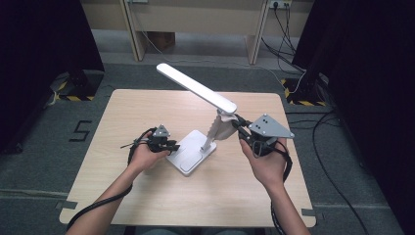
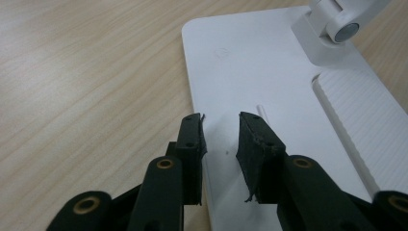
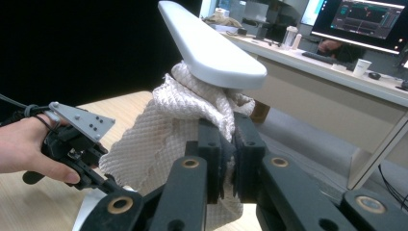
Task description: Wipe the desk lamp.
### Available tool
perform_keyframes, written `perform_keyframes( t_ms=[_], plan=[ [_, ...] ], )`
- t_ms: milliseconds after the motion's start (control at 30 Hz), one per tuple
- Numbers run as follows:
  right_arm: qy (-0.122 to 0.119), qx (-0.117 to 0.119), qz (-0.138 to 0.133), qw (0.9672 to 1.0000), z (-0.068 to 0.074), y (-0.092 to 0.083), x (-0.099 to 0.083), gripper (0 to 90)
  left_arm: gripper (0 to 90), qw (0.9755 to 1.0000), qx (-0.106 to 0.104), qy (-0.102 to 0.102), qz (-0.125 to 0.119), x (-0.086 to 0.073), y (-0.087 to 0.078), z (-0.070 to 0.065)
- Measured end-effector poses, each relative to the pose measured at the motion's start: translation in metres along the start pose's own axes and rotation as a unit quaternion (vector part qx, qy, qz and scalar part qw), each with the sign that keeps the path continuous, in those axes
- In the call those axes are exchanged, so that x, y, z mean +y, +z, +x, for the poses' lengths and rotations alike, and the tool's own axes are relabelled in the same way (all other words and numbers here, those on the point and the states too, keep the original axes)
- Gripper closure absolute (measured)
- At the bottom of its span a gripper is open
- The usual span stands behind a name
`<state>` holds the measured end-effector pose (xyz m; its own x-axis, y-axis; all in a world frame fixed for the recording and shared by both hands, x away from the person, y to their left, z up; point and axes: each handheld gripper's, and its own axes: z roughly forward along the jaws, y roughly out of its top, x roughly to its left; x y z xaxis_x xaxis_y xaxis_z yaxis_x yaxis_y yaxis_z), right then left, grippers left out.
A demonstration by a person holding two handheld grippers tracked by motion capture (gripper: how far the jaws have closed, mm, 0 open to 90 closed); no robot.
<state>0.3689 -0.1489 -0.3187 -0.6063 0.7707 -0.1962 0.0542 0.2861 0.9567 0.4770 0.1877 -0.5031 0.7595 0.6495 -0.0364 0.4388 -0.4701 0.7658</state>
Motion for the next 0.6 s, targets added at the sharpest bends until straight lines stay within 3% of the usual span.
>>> perform_keyframes(
  t_ms=[600],
  plan=[
    [-0.008,-0.004,0.024,0.9997,0.0081,0.0103,-0.0084,84.8,72.1,0.9999,0.005,0.006,-0.014,-0.0034,0.0,-0.0025]
  ],
)
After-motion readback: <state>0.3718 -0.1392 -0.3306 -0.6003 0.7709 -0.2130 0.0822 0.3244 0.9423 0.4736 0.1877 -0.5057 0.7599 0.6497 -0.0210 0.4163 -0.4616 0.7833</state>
